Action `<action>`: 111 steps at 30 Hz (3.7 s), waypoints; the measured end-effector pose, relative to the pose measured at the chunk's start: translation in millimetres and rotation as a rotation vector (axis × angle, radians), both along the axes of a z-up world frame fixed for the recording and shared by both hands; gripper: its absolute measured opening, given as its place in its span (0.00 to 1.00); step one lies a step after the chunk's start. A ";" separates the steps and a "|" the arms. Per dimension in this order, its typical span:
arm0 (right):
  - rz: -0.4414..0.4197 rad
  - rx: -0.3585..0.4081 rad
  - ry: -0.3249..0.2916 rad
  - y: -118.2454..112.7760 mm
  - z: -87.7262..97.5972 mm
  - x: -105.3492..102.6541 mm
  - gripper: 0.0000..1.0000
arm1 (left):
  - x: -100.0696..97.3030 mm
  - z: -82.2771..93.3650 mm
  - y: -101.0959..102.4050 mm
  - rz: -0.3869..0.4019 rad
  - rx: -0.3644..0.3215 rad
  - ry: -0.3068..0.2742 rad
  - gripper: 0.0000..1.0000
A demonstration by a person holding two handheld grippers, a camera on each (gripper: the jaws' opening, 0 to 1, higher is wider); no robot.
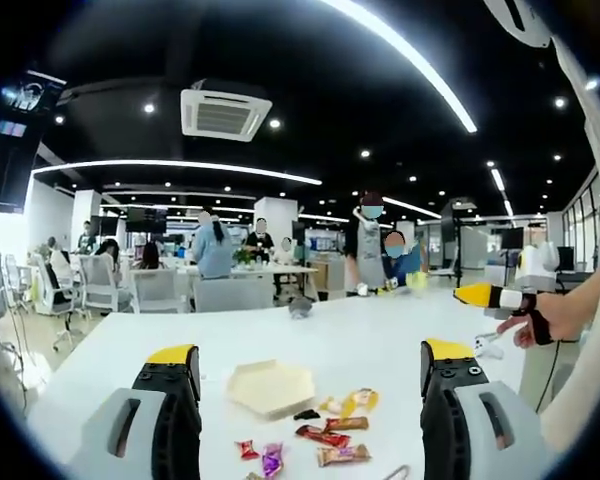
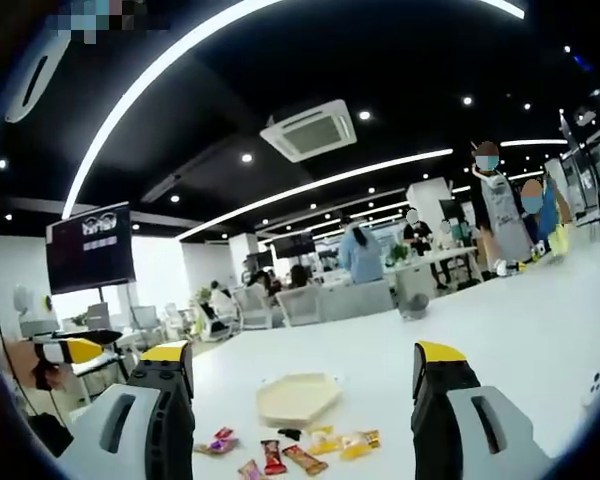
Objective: Place the target food into the container with the food tongs after gripping and lifting it, then release it inside without dropping or visibly crushing the food.
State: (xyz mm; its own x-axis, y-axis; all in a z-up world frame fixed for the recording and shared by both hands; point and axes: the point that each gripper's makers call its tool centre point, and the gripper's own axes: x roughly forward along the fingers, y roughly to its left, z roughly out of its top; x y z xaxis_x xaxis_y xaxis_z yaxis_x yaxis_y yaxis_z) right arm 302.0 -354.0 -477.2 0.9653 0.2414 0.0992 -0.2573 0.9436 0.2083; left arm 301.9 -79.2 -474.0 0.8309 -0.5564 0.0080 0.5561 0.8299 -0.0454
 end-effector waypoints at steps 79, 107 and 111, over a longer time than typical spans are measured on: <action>0.063 -0.034 0.118 17.3 -32.3 -21.4 0.87 | -46.8 -136.3 -43.5 -0.313 0.436 0.240 0.51; 0.028 -0.059 0.116 8.0 -23.5 -39.6 0.86 | -73.4 -216.4 -60.9 -0.459 0.514 0.373 0.48; 0.023 -0.055 0.128 7.2 -26.6 -41.8 0.86 | -73.0 -221.2 -60.2 -0.465 0.520 0.379 0.48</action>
